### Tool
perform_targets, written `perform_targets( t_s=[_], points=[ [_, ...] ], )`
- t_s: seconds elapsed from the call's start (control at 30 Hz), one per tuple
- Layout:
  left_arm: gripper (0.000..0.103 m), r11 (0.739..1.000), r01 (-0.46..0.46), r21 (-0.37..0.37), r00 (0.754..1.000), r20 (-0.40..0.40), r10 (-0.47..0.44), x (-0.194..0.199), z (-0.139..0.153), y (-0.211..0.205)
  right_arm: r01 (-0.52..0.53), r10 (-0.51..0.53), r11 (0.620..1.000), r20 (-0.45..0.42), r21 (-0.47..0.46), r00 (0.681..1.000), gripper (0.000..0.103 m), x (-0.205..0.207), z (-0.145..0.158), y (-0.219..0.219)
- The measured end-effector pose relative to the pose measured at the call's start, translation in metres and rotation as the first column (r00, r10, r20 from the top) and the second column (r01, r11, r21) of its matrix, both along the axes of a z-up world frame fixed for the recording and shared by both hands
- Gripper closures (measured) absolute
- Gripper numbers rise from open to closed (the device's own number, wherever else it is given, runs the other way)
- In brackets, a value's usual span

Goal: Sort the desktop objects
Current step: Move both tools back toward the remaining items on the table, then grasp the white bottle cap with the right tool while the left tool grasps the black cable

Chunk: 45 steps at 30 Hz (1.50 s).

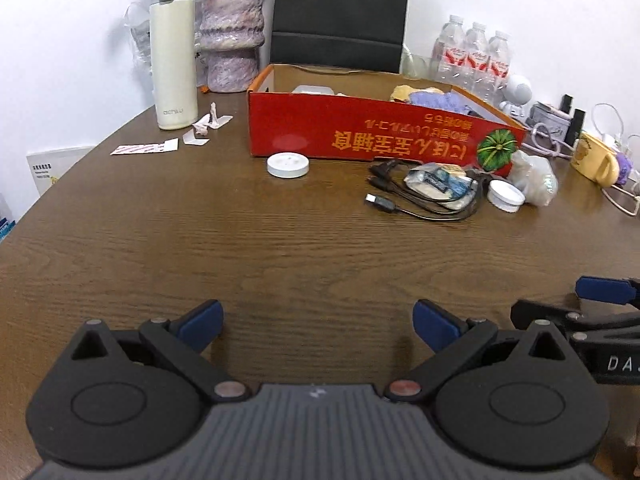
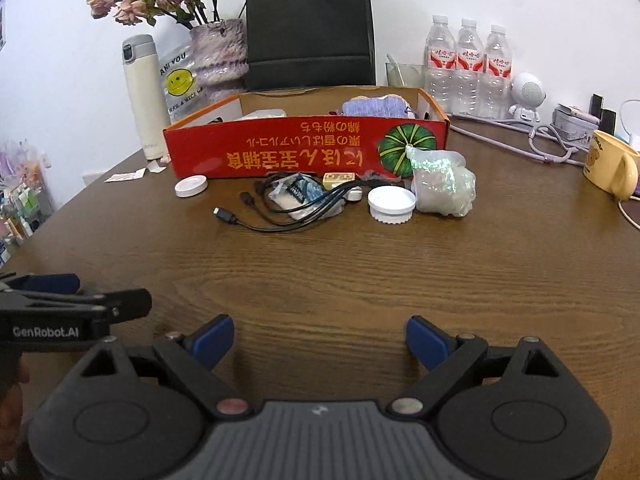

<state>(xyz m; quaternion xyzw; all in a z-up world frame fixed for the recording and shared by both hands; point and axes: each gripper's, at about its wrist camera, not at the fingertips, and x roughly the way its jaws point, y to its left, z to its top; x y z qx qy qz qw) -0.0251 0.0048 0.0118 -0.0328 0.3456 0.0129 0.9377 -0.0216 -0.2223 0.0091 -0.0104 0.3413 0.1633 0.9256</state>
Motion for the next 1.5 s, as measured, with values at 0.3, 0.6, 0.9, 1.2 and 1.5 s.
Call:
perform_targets(
  t_s=[0.3,0.6,0.9,1.2,1.5],
  points=[
    [0.000,0.994,0.100,-0.037,0.993,0.059,-0.098,0.016,0.010,-0.008,-0.006,0.001,0.998,0.072,0.069,0.997,0.021,0.021,0.011,-0.024],
    [0.035,0.952,0.307,0.009,0.948,0.092,-0.306,0.061,0.010,-0.038,0.007,-0.009,0.999,0.035,0.045,0.999,0.041,0.090,0.002,-0.024],
    [0.049,0.835,0.546,0.070,0.830,0.089,-0.550,0.106,0.014,-0.074,0.018,-0.019,0.997,0.017,0.069,1.000,0.064,0.137,-0.004,-0.028],
    [0.088,0.827,0.559,0.061,0.827,0.027,-0.561,0.130,0.007,-0.097,0.005,-0.007,0.995,0.016,0.104,1.000,0.064,0.130,0.000,-0.049],
    [0.103,0.867,0.498,0.028,0.864,0.074,-0.499,0.114,0.028,-0.091,-0.026,0.022,0.989,0.028,0.142,0.999,0.064,0.101,0.003,-0.061]
  ],
)
